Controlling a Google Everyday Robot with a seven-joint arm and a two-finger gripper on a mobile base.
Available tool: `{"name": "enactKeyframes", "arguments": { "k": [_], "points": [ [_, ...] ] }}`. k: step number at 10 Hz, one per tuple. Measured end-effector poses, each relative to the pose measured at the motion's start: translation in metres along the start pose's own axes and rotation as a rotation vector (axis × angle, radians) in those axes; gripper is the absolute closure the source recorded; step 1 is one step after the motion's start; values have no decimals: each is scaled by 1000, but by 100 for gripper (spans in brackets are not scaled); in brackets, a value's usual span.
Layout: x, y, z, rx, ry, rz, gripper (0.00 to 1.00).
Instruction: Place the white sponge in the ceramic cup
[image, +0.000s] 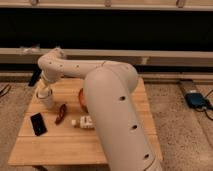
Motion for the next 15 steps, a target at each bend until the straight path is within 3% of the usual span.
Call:
{"name": "enactKeyframes", "arguments": {
  "k": [5,12,15],
  "points": [
    [-16,20,-1,-24,-29,18,20],
    [-28,19,13,-49,-69,3,20],
    [-18,24,-9,-32,-48,6,20]
  ]
}}
